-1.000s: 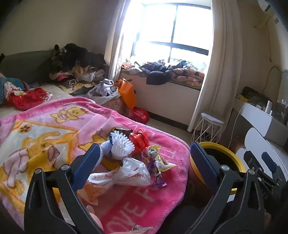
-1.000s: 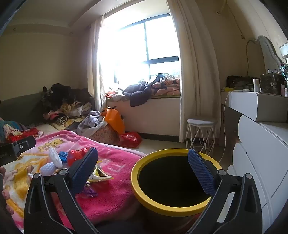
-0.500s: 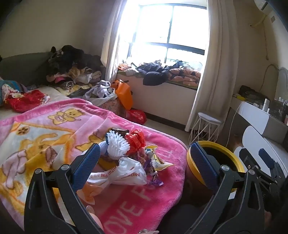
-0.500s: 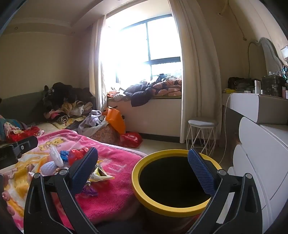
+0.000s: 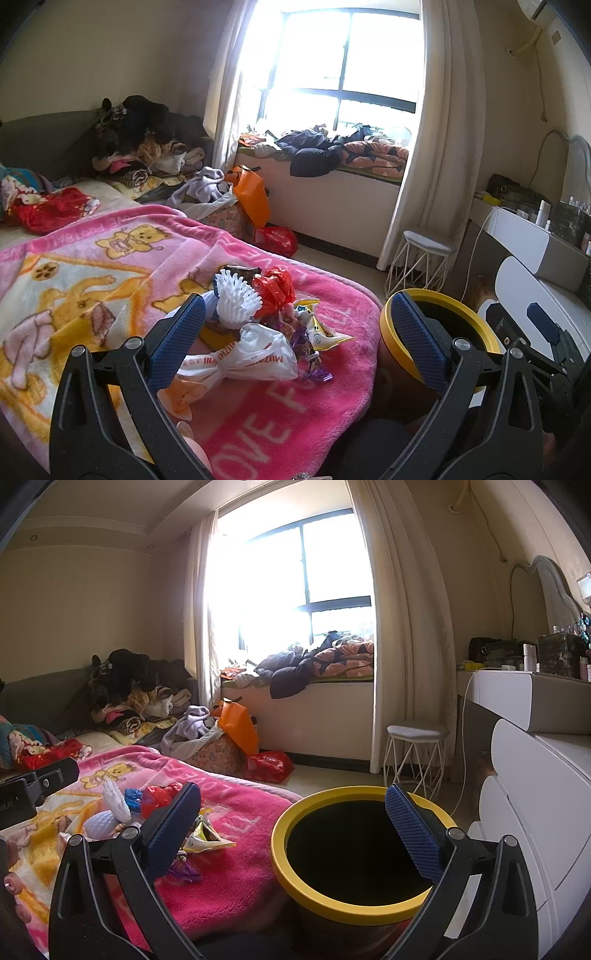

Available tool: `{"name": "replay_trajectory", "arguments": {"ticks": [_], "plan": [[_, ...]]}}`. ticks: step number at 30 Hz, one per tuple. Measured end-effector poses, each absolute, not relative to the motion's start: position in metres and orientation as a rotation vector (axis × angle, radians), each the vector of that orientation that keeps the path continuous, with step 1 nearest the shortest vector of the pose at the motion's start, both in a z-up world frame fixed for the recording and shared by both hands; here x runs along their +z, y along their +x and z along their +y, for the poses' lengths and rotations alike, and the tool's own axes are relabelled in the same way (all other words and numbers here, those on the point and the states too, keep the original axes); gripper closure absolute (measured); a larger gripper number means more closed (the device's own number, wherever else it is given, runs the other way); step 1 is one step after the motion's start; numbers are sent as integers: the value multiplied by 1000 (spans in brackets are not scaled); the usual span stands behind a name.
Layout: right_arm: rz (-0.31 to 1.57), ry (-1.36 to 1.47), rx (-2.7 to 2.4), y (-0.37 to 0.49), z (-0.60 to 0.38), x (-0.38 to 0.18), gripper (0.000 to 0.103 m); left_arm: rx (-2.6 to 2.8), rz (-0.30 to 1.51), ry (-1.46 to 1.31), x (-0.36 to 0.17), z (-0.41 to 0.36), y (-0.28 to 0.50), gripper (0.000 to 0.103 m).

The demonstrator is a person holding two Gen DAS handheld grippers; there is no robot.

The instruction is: Collect trash

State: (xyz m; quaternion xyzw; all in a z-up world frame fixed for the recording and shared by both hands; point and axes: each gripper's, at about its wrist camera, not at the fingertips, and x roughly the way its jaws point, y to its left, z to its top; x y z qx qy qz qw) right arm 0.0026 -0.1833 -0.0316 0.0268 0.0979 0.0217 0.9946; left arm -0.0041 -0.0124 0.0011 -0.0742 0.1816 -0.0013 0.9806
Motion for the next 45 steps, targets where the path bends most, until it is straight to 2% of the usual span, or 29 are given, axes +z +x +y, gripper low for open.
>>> {"name": "replay_trajectory", "arguments": {"ticks": [34, 45], "plan": [[207, 57, 46, 3, -182, -35, 6, -13, 378, -143, -6, -18, -3, 11], [245, 43, 103, 14, -173, -39, 6, 26, 384, -195, -4, 11, 12, 11]]}}
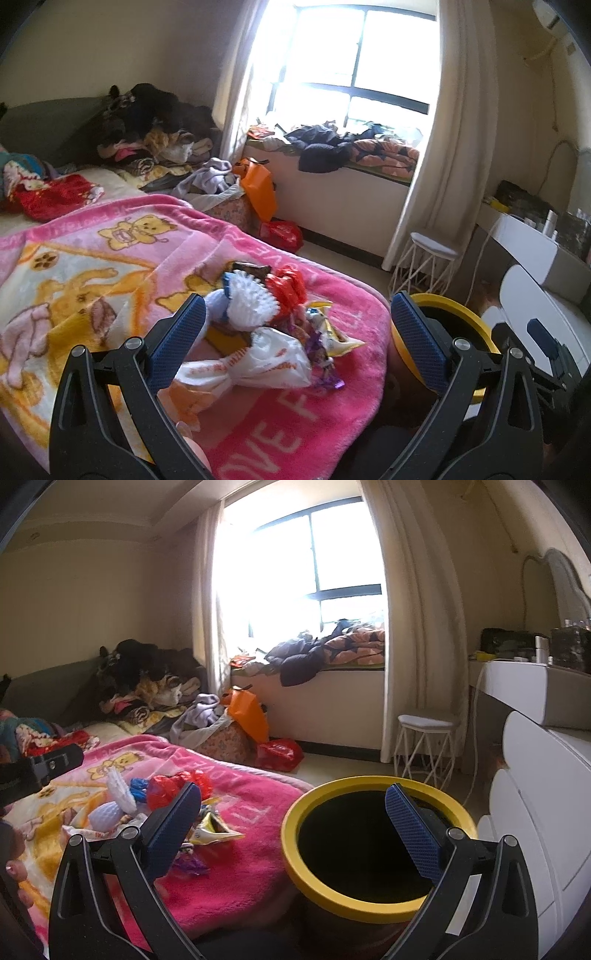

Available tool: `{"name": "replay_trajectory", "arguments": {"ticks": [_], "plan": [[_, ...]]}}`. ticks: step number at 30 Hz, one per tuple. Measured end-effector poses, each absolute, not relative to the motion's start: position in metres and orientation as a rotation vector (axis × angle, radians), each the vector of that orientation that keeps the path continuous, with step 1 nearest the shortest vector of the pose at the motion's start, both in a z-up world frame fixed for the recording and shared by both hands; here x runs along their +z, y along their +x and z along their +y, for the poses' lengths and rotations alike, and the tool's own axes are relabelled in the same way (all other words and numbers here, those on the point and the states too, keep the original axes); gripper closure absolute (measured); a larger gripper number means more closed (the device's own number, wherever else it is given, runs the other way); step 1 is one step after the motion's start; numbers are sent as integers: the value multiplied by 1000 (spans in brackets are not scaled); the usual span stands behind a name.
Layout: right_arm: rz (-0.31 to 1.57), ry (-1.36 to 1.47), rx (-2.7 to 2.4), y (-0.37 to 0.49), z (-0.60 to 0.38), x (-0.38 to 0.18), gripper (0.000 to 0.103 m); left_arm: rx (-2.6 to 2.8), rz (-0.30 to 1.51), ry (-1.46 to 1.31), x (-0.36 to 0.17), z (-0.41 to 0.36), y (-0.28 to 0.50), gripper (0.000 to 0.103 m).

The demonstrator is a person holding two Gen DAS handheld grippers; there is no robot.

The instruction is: Collect trash

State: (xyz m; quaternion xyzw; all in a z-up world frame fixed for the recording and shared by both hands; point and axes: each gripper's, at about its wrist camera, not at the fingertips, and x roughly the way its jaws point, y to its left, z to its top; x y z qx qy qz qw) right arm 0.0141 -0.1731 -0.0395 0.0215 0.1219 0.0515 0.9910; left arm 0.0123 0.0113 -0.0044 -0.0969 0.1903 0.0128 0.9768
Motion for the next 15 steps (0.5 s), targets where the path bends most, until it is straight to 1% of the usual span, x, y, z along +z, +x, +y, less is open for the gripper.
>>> {"name": "replay_trajectory", "arguments": {"ticks": [15], "plan": [[305, -7, 310, 45, -116, -25, 6, 152, 386, -279, 4, 77, 22, 11]]}}
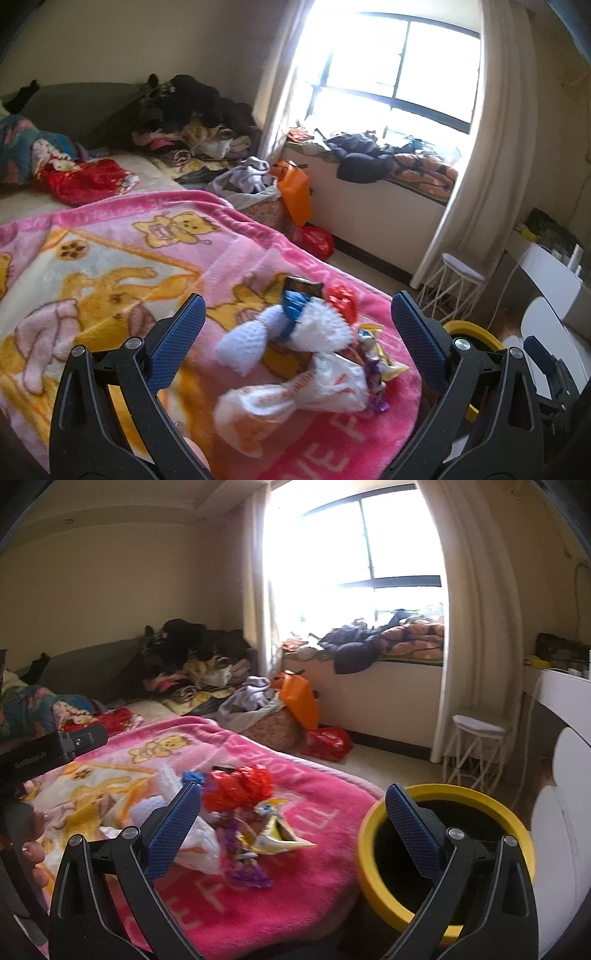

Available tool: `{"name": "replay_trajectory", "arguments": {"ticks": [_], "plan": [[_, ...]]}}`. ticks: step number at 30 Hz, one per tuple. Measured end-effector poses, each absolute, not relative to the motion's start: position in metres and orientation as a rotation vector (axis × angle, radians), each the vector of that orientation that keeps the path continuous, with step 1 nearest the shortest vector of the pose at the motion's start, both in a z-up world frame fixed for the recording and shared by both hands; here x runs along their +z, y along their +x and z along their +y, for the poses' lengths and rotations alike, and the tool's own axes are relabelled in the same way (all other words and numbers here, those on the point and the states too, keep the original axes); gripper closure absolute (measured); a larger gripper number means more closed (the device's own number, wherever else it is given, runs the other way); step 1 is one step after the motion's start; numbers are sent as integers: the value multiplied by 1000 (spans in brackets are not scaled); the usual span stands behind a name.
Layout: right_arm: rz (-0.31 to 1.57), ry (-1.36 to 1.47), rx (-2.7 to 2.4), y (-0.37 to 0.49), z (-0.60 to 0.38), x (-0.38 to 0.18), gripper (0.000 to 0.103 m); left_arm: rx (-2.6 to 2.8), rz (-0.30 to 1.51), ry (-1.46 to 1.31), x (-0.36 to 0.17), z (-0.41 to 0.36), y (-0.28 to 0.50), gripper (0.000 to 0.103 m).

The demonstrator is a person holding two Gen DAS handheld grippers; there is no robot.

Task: Collect trash
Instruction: 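Grasp the yellow snack wrapper with the right gripper while the left grasps a white mesh sleeve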

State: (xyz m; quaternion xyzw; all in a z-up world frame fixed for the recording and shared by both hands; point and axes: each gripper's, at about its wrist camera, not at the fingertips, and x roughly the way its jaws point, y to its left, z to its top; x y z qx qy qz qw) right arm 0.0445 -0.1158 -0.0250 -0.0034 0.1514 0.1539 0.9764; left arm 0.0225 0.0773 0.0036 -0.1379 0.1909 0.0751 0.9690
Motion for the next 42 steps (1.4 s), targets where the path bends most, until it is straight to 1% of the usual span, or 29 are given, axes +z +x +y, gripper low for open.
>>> {"name": "replay_trajectory", "arguments": {"ticks": [7, 12, 17, 21, 25, 27, 28, 29, 31, 33, 35, 39, 41, 42], "plan": [[367, -15, 388, 75, -96, -17, 6, 162, 376, -319, 9, 106, 31, 11], [432, -20, 407, 108, -91, -19, 6, 126, 405, -312, 10, 104, 49, 11], [527, -50, 409, 139, -90, -32, 7, 90, 459, -338, 6, 94, 69, 11], [602, -64, 412, 159, -89, -48, 14, 59, 496, -307, 0, 78, 84, 11], [688, -82, 435, 179, -82, -68, 19, 48, 537, -306, -9, 70, 97, 11], [747, -93, 446, 189, -78, -80, 25, 46, 557, -302, -14, 69, 102, 12], [770, -94, 450, 192, -77, -84, 28, 40, 567, -300, -17, 68, 104, 16], [803, -96, 456, 198, -75, -92, 30, 38, 585, -290, -21, 66, 107, 17], [830, -103, 463, 205, -71, -100, 32, 39, 626, -274, -29, 63, 113, 26], [857, -102, 465, 212, -67, -105, 34, 41, 654, -283, -36, 64, 117, 27], [896, -95, 459, 220, -64, -113, 39, 39, 679, -291, -42, 63, 120, 28], [956, -92, 455, 234, -60, -126, 43, 46, 714, -267, -51, 60, 128, 37], [986, -85, 462, 239, -58, -133, 51, 49, 745, -272, -56, 61, 134, 45], [993, -85, 470, 241, -56, -135, 60, 53, 757, -276, -58, 61, 136, 53]]}}
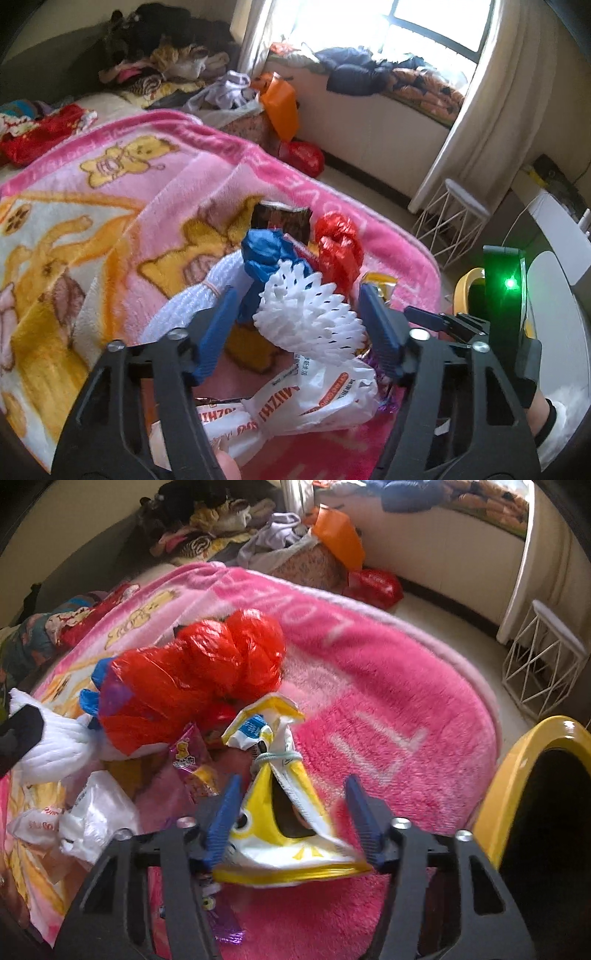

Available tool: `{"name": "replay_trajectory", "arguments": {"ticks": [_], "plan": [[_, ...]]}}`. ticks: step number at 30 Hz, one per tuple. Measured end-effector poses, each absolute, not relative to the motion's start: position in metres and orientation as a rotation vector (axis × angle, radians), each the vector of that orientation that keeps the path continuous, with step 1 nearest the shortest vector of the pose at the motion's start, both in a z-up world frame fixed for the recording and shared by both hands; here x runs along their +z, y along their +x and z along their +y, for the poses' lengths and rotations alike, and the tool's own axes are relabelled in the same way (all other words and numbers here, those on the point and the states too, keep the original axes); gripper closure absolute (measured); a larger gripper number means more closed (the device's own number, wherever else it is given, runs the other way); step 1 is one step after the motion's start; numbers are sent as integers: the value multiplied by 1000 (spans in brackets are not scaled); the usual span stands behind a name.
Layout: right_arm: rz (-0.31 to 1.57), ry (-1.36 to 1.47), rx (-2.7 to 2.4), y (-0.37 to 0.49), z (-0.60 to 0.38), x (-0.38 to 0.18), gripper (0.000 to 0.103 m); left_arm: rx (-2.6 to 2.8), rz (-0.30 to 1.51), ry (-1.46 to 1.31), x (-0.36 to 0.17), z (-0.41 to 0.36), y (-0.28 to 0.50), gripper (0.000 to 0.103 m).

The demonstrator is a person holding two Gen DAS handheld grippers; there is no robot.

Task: Collect trash
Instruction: 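Grasp the yellow snack wrapper with the right gripper while the left grasps a white mesh sleeve, then carry both items over the bin and open both grippers to drop them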

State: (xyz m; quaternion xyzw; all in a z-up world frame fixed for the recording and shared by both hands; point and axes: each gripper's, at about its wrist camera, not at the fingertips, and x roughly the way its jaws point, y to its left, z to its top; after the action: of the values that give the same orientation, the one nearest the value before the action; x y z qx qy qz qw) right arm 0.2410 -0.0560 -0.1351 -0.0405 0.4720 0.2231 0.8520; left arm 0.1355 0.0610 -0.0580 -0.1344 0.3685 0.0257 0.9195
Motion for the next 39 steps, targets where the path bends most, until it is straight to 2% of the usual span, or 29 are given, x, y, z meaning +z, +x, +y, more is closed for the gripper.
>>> {"name": "replay_trajectory", "arguments": {"ticks": [1, 2, 4, 6, 20, 39], "plan": [[998, -87, 474, 242, -54, -136, 61, 56, 765, -282, -59, 61, 136, 64], [998, -93, 472, 242, -52, -136, 62, 58, 769, -289, -60, 62, 137, 68], [990, -95, 476, 241, -51, -136, 65, 54, 768, -296, -60, 63, 138, 86], [970, -70, 482, 239, -54, -131, 68, 44, 752, -309, -57, 63, 135, 90], [798, 24, 478, 203, -88, -71, 68, 3, 593, -346, 7, 70, 97, 91], [705, 146, 392, 167, -154, -40, 68, -112, 450, -319, 65, 31, 77, 92]]}}
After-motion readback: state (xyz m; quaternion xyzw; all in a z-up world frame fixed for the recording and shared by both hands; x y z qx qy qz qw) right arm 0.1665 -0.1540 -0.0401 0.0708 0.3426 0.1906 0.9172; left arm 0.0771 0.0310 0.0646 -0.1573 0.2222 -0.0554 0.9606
